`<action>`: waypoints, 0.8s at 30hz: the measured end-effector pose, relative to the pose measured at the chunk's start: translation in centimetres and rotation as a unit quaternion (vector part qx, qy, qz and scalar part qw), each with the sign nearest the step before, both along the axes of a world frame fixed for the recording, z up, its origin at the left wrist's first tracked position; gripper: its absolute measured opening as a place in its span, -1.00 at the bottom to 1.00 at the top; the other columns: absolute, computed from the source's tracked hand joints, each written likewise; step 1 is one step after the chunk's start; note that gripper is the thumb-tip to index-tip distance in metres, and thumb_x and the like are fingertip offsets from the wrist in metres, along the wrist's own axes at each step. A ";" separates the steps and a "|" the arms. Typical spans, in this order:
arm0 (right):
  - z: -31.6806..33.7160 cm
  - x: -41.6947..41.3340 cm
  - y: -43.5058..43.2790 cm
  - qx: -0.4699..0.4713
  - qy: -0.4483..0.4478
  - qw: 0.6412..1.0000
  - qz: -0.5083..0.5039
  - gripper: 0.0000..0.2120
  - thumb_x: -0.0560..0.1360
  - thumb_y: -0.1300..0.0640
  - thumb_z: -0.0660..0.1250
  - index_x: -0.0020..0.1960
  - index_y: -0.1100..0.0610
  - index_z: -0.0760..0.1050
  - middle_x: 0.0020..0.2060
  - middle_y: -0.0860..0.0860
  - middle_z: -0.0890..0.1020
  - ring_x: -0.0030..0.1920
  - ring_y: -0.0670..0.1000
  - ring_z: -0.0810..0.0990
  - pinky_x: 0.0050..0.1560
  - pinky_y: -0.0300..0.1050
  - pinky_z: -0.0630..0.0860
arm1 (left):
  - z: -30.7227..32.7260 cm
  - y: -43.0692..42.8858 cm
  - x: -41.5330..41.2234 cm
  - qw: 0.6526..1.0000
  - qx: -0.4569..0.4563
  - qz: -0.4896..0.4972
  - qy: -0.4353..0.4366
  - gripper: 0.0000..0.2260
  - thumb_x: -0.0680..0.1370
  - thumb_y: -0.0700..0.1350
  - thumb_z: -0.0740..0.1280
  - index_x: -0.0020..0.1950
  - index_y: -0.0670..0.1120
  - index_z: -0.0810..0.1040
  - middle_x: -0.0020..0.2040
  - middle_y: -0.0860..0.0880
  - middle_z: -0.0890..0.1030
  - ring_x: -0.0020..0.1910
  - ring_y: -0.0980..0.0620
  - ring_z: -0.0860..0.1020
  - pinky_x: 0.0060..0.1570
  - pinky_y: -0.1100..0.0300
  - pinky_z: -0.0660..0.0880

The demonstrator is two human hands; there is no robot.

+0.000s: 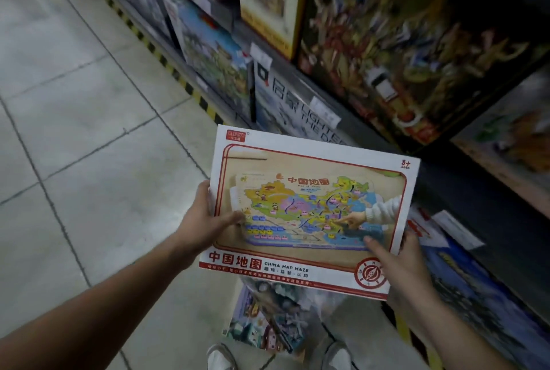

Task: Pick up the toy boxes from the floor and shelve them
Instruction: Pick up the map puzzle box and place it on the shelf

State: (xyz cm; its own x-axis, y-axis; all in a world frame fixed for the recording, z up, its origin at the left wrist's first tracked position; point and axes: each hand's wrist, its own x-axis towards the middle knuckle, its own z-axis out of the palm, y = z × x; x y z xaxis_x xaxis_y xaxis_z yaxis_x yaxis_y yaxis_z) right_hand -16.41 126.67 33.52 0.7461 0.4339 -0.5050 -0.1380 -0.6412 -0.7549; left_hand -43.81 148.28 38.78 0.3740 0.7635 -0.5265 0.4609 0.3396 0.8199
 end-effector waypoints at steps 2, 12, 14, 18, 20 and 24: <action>4.6 -0.4 0.5 0.011 -0.025 1.000 0.011 -0.39 0.27 -0.18 0.59 0.19 -0.13 0.37 0.00 0.01 0.69 -0.08 0.11 0.72 -0.06 0.23 0.65 | 4.4 0.8 -0.2 0.999 0.027 -0.001 -0.016 -0.35 0.48 -0.14 0.47 0.45 0.11 0.20 0.20 0.05 0.58 0.00 -0.05 0.68 -0.15 -0.11 0.66; 27.9 -2.4 3.6 0.122 -0.110 0.986 -0.037 -0.27 0.34 -0.04 0.59 0.37 0.07 0.29 0.14 0.02 0.52 0.12 0.07 0.50 0.13 0.01 0.44 | 23.6 4.6 -1.1 0.982 0.172 0.007 -0.082 -0.49 0.46 -0.12 0.50 0.29 0.19 0.36 0.08 0.15 0.65 -0.03 0.12 0.66 -0.02 0.01 0.62; 32.0 -2.8 3.6 0.150 -0.144 0.977 -0.040 -0.29 0.34 0.01 0.60 0.35 0.07 0.30 0.13 0.01 0.49 0.09 0.02 0.44 0.07 -0.06 0.38 | 27.3 5.3 -0.5 0.976 0.187 0.005 -0.110 -0.45 0.46 -0.12 0.51 0.34 0.18 0.34 0.07 0.16 0.62 -0.04 0.14 0.63 -0.04 0.07 0.60; 38.8 -3.3 3.1 0.192 -0.228 0.954 -0.029 -0.29 0.35 0.08 0.59 0.39 0.07 0.31 0.15 -0.05 0.44 0.07 -0.03 0.41 0.09 -0.09 0.37 | 33.8 6.4 0.0 0.965 0.222 -0.006 -0.141 -0.28 0.34 0.08 0.59 0.39 0.17 0.30 0.22 0.08 0.56 0.09 0.08 0.57 0.06 0.07 0.56; 42.3 -3.3 2.8 0.219 -0.248 0.943 -0.032 -0.36 0.35 0.18 0.58 0.32 0.04 0.35 0.08 -0.12 0.47 0.10 -0.01 0.44 0.15 -0.08 0.37 | 36.6 7.2 0.3 0.958 0.242 -0.027 -0.153 -0.05 0.18 0.29 0.60 0.47 0.23 0.22 0.32 0.11 0.51 0.23 0.02 0.54 0.21 -0.07 0.52; 48.2 -3.3 1.8 0.276 -0.269 0.921 -0.056 -0.43 0.39 0.28 0.54 0.25 -0.01 0.35 0.04 -0.25 0.46 0.12 -0.01 0.48 0.15 -0.07 0.40 | 42.8 7.1 1.7 0.946 0.245 -0.056 -0.206 -0.35 0.43 -0.10 0.54 0.40 0.17 0.30 0.17 0.12 0.58 0.08 0.09 0.58 0.00 0.10 0.55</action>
State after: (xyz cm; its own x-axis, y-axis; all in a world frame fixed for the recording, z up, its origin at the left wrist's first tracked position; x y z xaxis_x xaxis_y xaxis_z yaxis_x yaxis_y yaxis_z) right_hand -19.71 128.48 81.69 0.8799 0.4188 0.2245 0.3088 -0.1446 -0.9401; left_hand -42.08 155.35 81.58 0.5640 0.8210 0.0883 0.0787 -0.1599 0.9840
